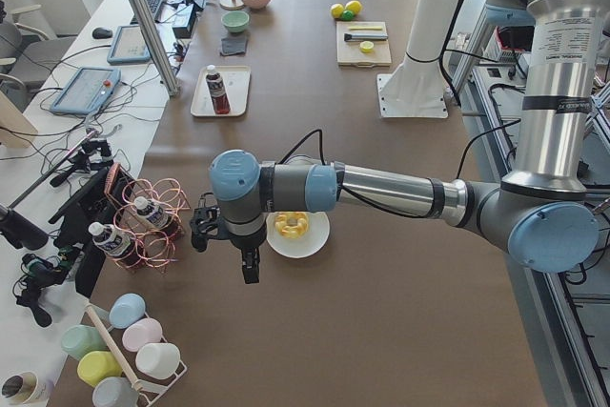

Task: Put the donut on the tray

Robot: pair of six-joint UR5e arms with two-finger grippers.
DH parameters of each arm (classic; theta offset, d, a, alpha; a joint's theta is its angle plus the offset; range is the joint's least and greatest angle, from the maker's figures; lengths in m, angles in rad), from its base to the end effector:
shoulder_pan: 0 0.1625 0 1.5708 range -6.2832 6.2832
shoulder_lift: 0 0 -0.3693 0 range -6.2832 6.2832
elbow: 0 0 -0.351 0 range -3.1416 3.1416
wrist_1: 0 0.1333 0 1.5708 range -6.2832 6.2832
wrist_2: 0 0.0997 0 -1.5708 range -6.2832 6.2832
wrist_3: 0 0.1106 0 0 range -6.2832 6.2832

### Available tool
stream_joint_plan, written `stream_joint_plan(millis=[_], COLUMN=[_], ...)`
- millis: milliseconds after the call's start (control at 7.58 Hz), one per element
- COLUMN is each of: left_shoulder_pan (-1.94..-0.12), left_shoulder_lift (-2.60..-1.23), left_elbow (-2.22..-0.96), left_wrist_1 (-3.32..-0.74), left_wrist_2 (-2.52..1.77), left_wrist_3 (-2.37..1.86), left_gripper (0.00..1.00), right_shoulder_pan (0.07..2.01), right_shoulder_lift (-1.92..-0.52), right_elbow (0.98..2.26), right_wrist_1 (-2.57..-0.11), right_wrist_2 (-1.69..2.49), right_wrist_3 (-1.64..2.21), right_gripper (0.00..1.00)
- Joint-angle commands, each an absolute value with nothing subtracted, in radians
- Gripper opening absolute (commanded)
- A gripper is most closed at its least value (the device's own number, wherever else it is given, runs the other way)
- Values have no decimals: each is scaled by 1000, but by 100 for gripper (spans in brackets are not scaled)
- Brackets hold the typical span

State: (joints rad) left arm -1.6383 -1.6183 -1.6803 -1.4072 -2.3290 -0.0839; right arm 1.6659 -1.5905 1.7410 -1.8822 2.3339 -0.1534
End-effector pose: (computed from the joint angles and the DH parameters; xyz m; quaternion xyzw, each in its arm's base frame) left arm -0.0884 -0.4585 0.5575 -0.0061 0.3700 -0.0715 0.9262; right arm 0.0970 -0.4180 0.5740 -0.0280 -0.3775 0.0029 0.9256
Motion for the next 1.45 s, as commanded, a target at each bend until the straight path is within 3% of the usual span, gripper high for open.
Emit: stream_joint_plan(millis=[0,791,1319], left_shoulder_pan=[-1638,-1638,-1612], left_shoulder_lift=[-1617,-1560,-1617], left_elbow=[-1681,-1677,-1577], left_wrist_1=[-1407,-1586,-1594], left_wrist_2=[-2329,-2304,-2255], left_wrist_3=[-84,-78,-90], left_gripper=[98,98,98], right_shoulder_pan=[1666,1675,1677], right_shoulder_lift=[-1591,-1591,-1592], right_elbow=[1744,1747,1746], right_wrist_1=[-1882,-1882,-1882], right_wrist_2=[2333,2336,2336], right_wrist_3=[-155,-155,-155], right_gripper=[100,100,100])
